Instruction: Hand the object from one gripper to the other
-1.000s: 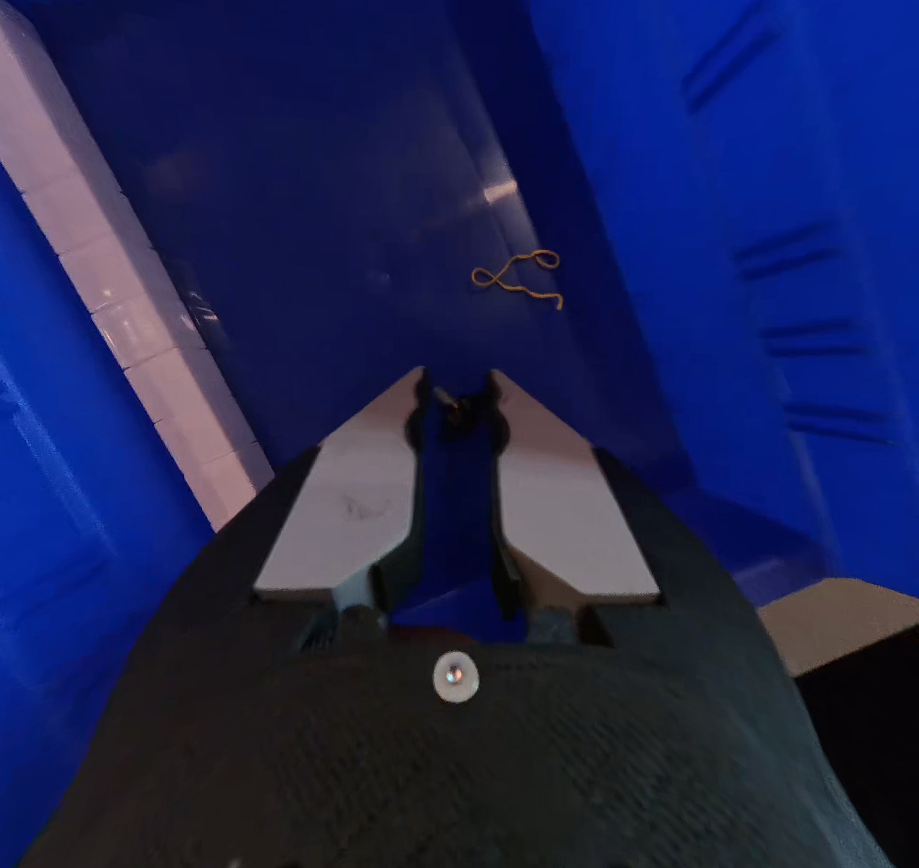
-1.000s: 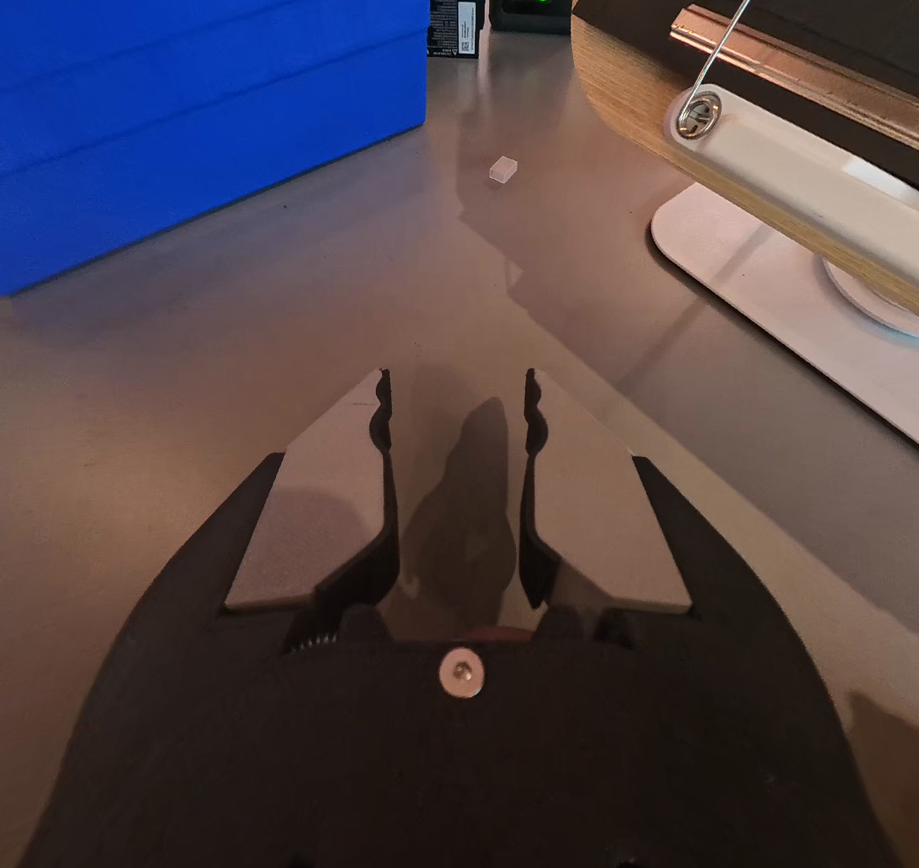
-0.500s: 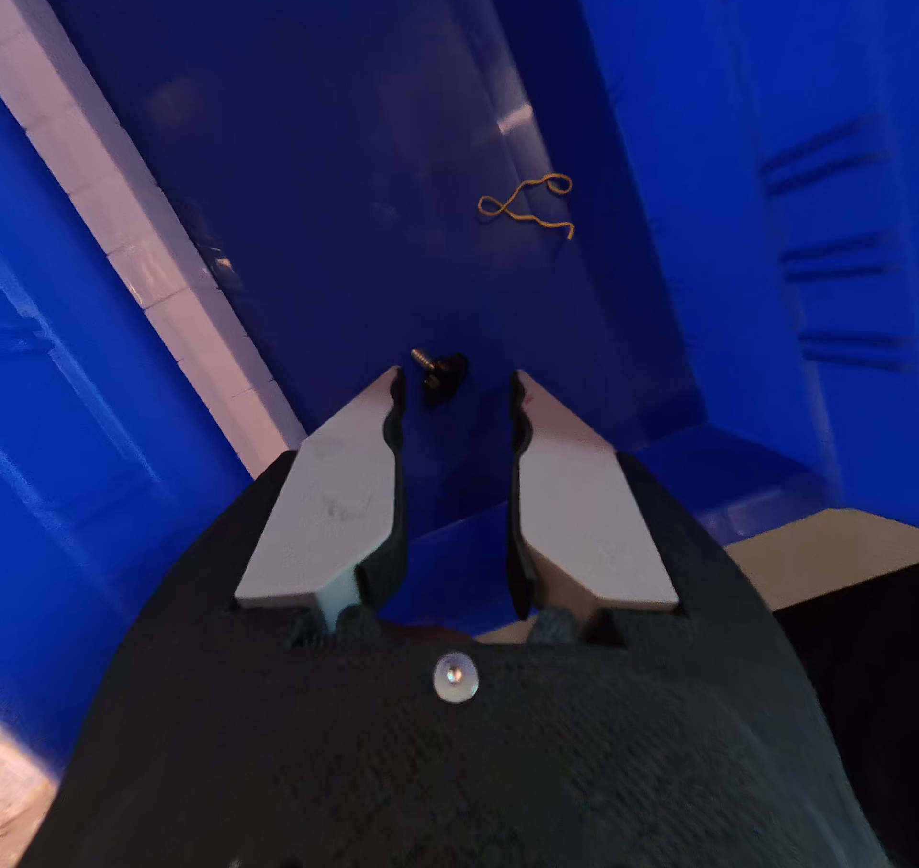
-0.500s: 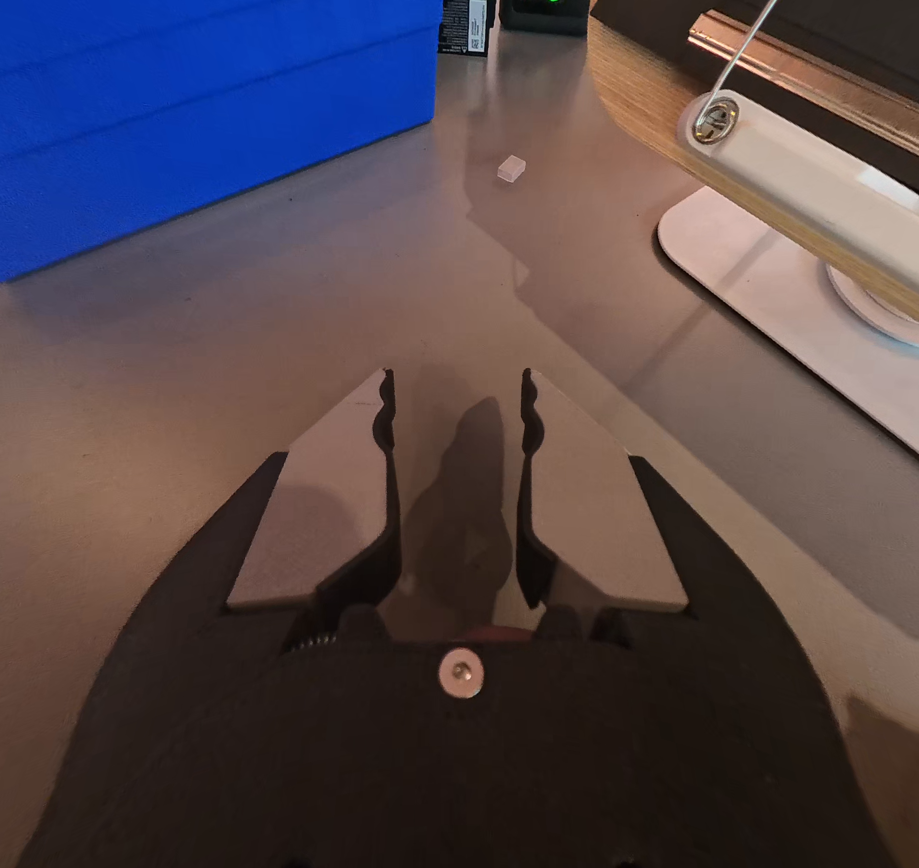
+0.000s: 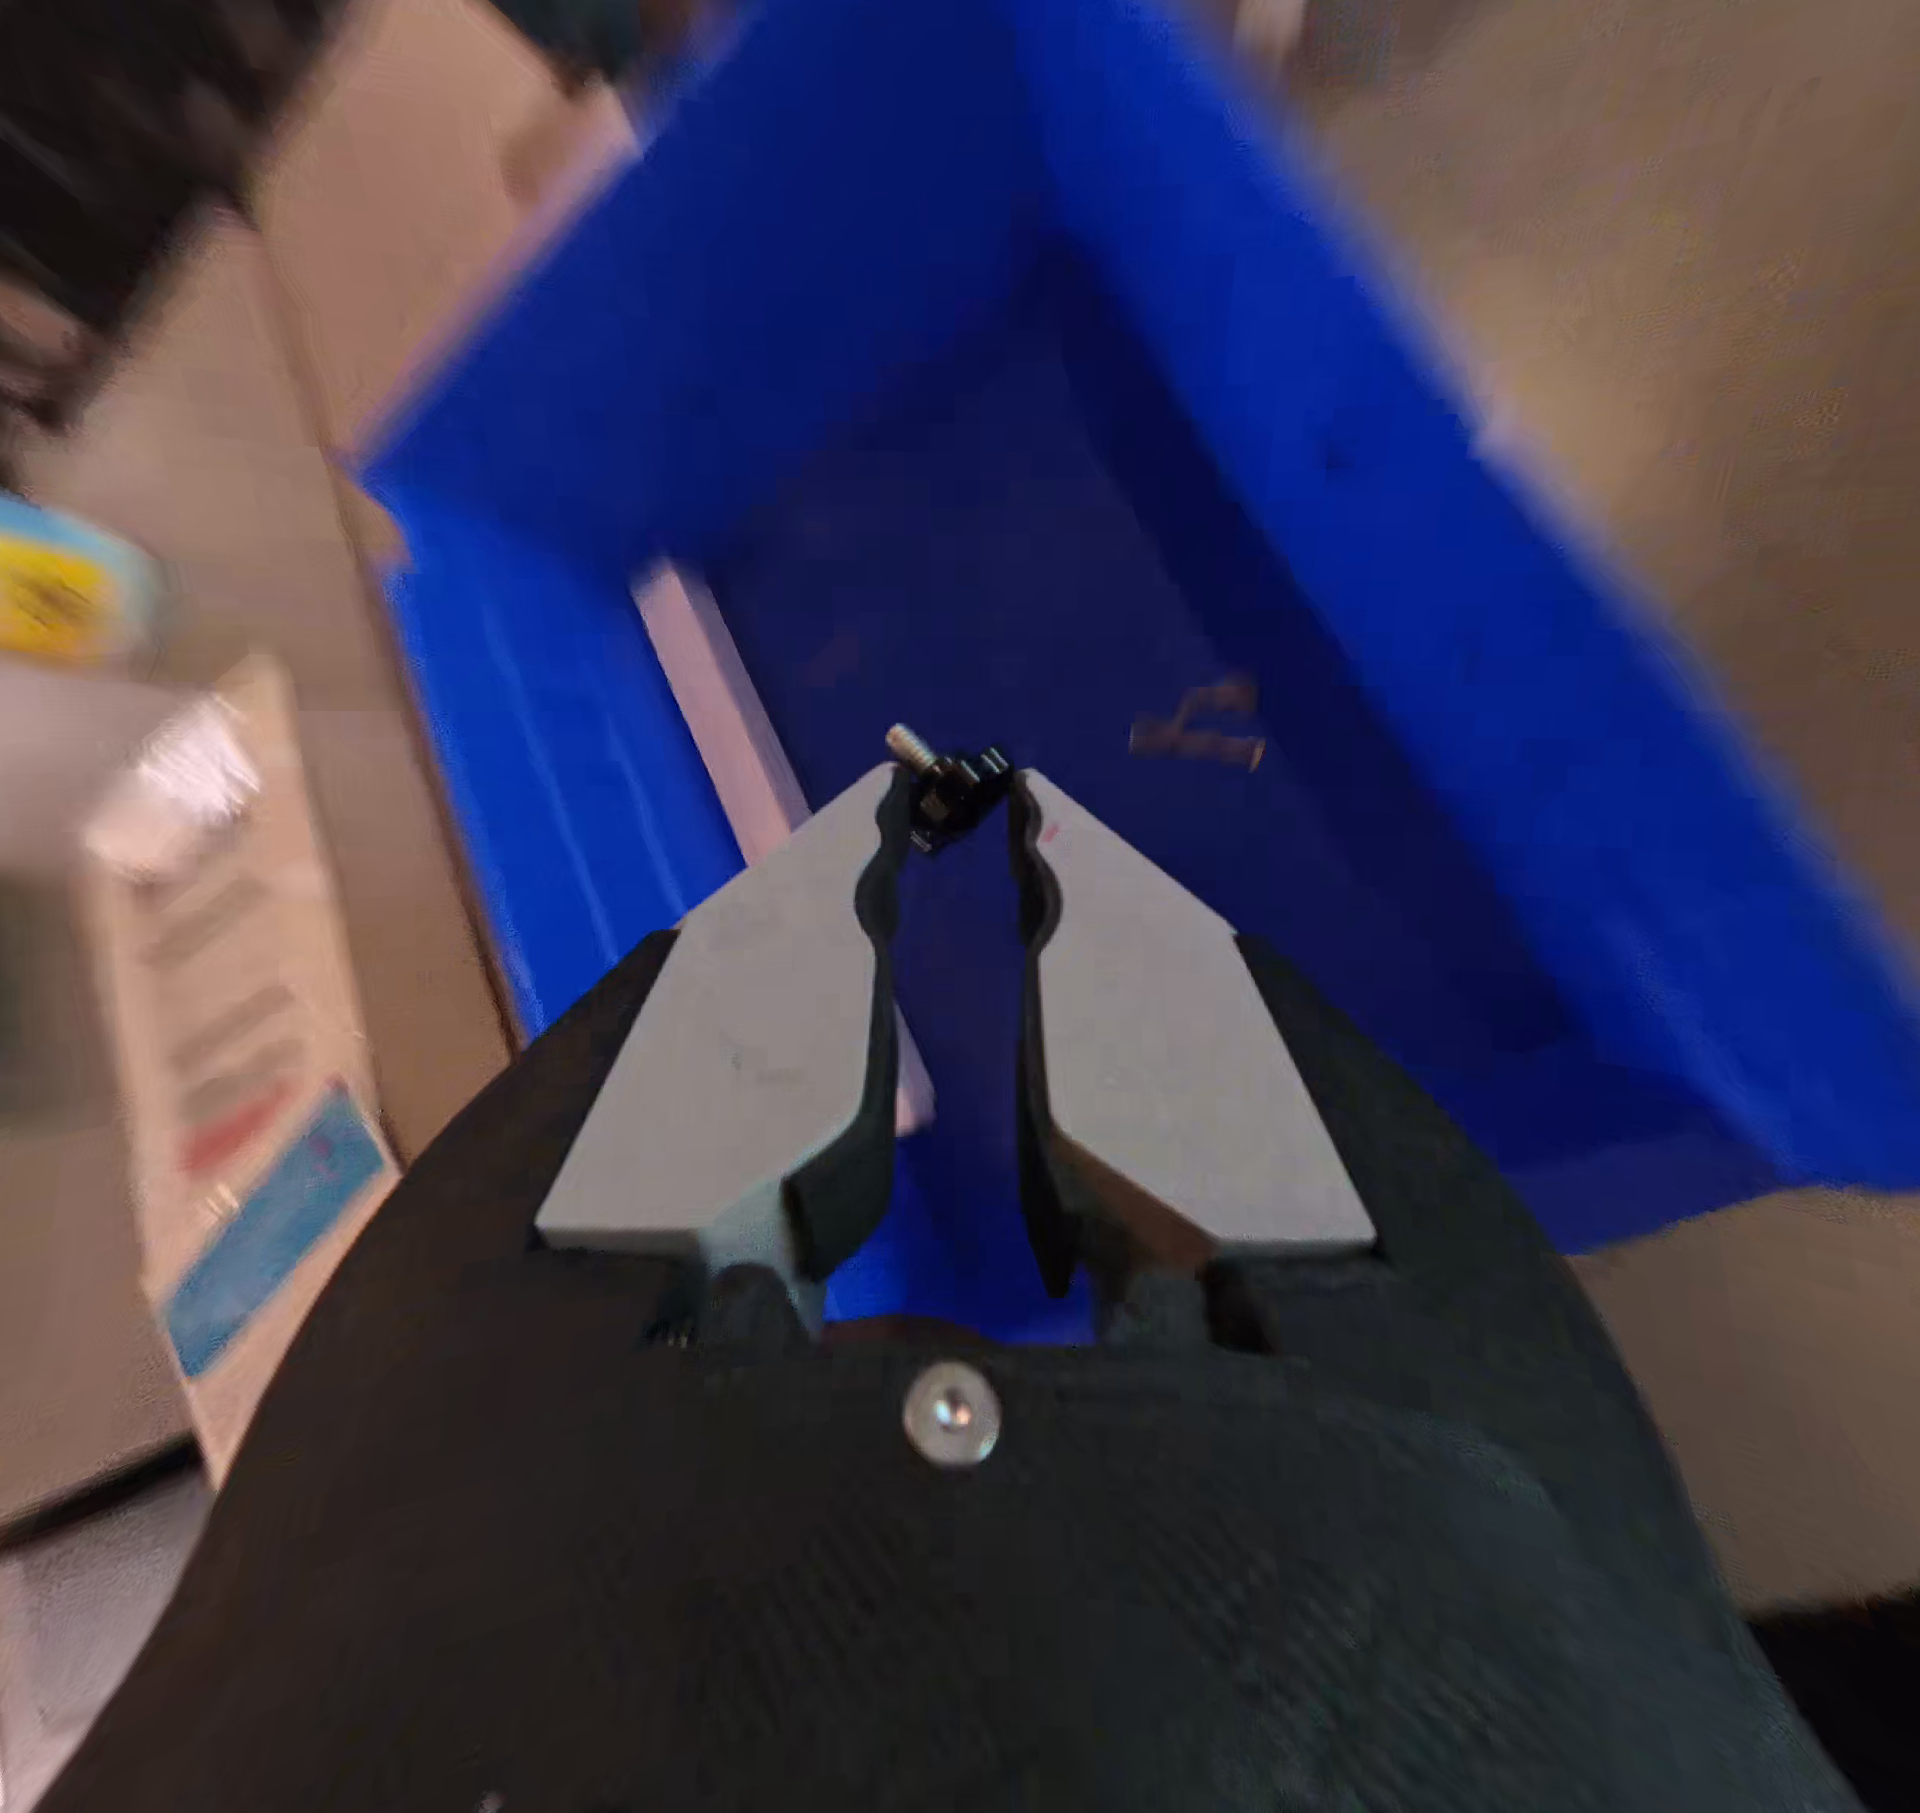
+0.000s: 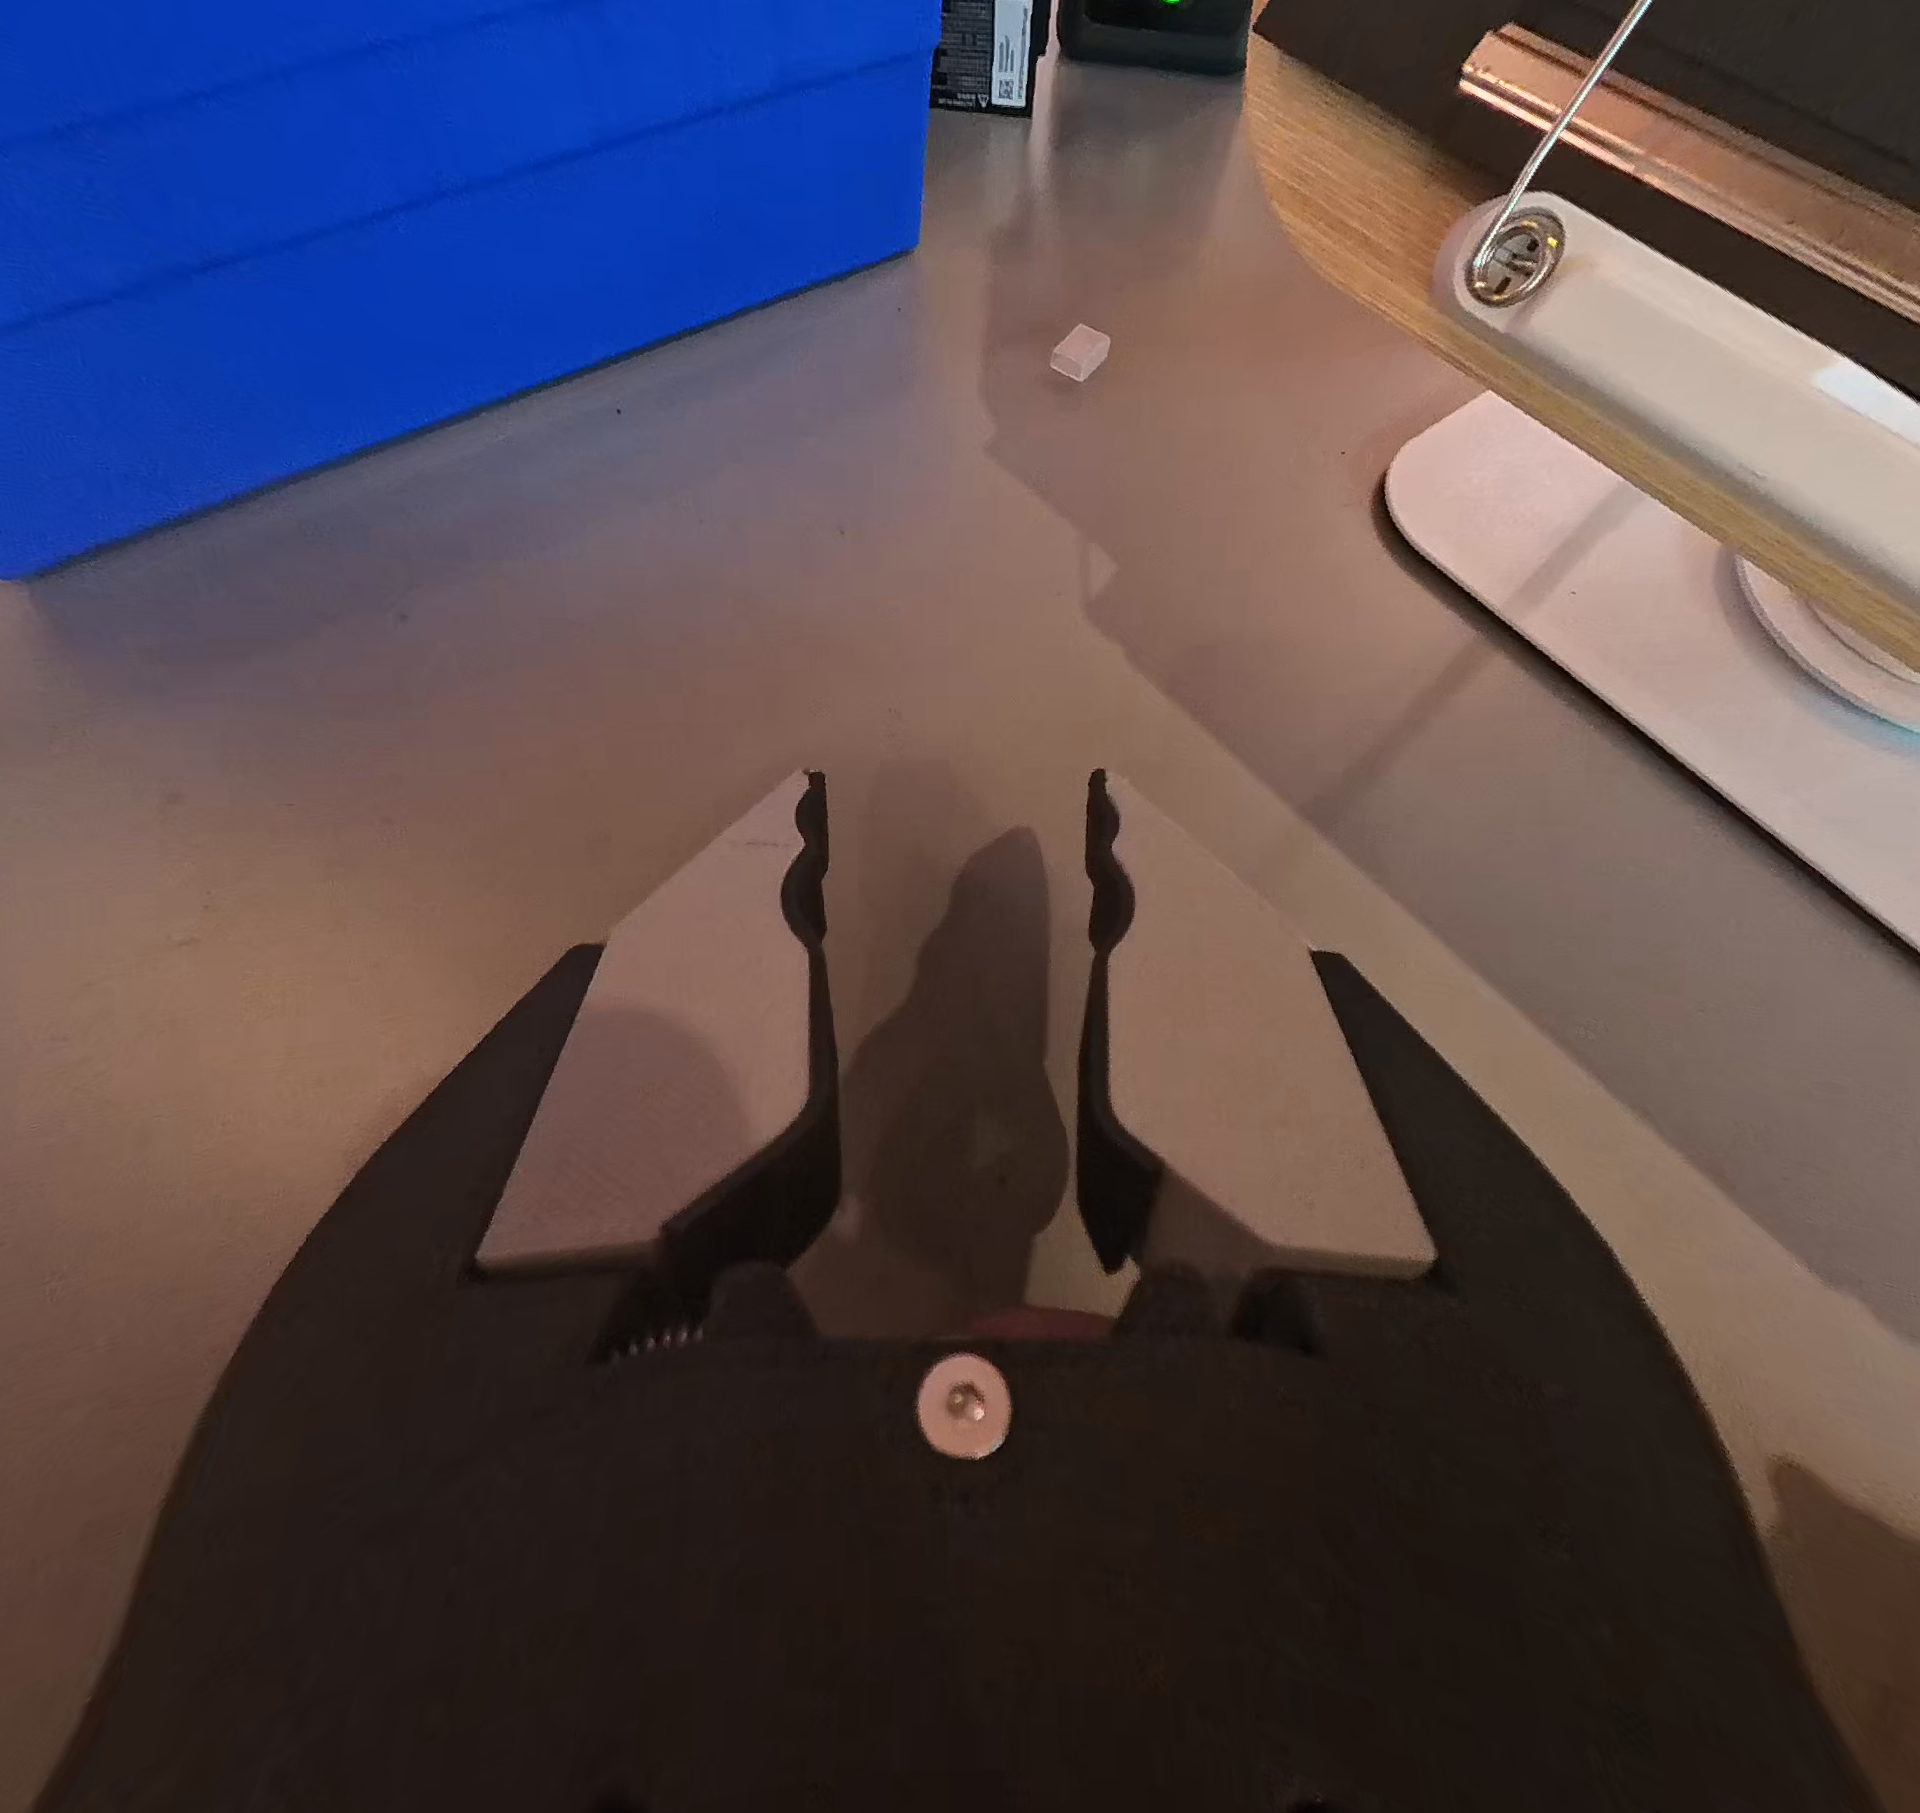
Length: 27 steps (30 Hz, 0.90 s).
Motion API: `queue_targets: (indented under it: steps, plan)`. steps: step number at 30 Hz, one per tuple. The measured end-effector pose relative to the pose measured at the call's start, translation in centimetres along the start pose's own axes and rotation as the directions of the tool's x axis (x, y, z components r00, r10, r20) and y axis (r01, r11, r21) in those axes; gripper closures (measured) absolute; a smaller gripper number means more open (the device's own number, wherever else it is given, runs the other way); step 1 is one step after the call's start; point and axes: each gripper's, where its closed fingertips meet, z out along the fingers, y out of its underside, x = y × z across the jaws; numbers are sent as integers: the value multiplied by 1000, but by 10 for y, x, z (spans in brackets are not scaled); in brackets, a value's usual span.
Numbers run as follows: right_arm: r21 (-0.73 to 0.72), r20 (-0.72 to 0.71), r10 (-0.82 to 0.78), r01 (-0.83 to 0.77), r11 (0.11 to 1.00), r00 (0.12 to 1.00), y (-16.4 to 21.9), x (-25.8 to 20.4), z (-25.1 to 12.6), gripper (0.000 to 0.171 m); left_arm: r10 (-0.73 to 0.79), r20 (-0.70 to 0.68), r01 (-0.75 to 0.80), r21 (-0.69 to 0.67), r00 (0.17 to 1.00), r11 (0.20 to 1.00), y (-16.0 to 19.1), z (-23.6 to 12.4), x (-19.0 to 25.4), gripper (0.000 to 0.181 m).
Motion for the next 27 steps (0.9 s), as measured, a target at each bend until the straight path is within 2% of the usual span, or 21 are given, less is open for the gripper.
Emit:
queue_targets:
  steps: [1,3,5,7,9,11,14,18,22,24,27]
  plan:
    - [7,3,0,0,1000,1000,-1,0,-1,124,15,31,-18,96,999,995,-26,-13,3,164]
    - [39,23,4,-5,999,1000,-6,-3,-3,124,64,2,-62,321,998,945,-84,-43,32,164]
    - [97,62,16,-22,995,998,-16,-8,-9,123,152,-75,-89,536,986,839,-135,-75,81,164]
    - [173,99,16,-33,984,995,-30,-12,-20,122,205,-118,-79,655,972,752,-169,-92,124,165]
    - [249,102,9,-34,968,995,-41,-10,-32,121,211,-170,-21,730,963,684,-192,-92,162,165]
    - [302,71,19,-39,953,997,-47,0,-42,124,176,-172,23,776,969,631,-207,-73,187,165]
    - [309,5,52,-51,950,999,-45,20,-49,127,139,-177,59,798,974,599,-218,-32,214,165]
    - [282,-150,101,-55,958,983,-37,54,-55,129,128,-94,5,822,987,570,-230,9,214,165]
    - [278,-198,135,-76,957,971,-33,70,-57,131,186,-85,-41,810,979,585,-226,28,215,165]
    - [288,-183,152,-95,953,971,-34,70,-58,130,187,-145,-3,782,972,623,-218,38,216,165]
    - [305,-151,165,-113,946,975,-36,67,-59,129,147,-210,81,794,967,603,-220,30,210,165]
